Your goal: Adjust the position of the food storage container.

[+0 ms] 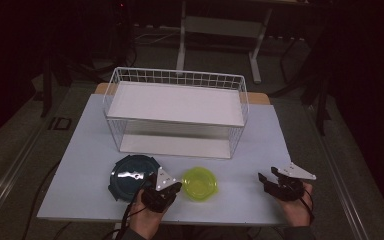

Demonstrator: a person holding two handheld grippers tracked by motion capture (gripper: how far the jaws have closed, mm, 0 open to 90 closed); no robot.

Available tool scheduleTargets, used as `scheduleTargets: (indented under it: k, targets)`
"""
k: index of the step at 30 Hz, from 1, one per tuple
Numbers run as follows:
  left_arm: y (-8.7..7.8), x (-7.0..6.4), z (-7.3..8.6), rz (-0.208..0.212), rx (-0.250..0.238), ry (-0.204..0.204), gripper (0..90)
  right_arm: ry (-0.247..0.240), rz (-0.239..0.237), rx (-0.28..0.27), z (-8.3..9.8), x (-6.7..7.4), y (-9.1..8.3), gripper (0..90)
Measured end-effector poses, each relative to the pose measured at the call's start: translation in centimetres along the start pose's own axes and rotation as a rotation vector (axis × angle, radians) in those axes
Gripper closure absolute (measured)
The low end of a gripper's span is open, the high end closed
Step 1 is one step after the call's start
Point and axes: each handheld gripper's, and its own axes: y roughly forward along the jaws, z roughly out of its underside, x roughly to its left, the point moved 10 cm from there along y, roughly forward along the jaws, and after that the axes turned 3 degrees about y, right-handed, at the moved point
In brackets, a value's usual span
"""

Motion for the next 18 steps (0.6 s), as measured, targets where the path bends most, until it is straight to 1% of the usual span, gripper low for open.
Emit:
scheduleTargets:
  k: [3, 7, 9, 11, 12, 13, 15, 18]
  targets:
    - [0.2, -0.2, -0.2, 0.007, -0.002, -0.004, 89.8, -0.001, -0.001, 0.000, 0.0, 0.0, 0.0, 42.6]
    - [0.7, -0.7, -0.5, 0.021, -0.002, 0.002, 89.8, -0.002, -0.004, -0.001, 0.0, 0.1, -0.1, 42.6]
    - [1.2, -1.1, -0.8, 0.030, -0.004, 0.006, 89.9, -0.004, -0.003, -0.002, 0.0, 0.1, -0.2, 42.6]
    - [1.3, -1.3, -0.9, 0.035, -0.003, 0.008, 89.8, -0.004, -0.004, -0.002, 0.0, 0.2, -0.2, 42.6]
    - [1.6, -1.6, -1.1, 0.044, -0.004, 0.014, 89.9, -0.004, -0.009, -0.002, 0.0, 0.3, -0.3, 42.6]
    - [1.6, -1.6, -1.1, 0.044, -0.004, 0.014, 89.8, -0.004, -0.009, -0.002, 0.0, 0.3, -0.3, 42.6]
    - [2.0, -2.0, -1.3, 0.055, -0.008, 0.011, 89.9, -0.011, -0.011, -0.002, 0.0, 0.5, -0.4, 42.8]
    - [2.5, -2.6, -1.6, 0.066, -0.007, 0.019, 89.9, -0.014, -0.011, -0.005, 0.0, 0.5, -0.5, 42.9]
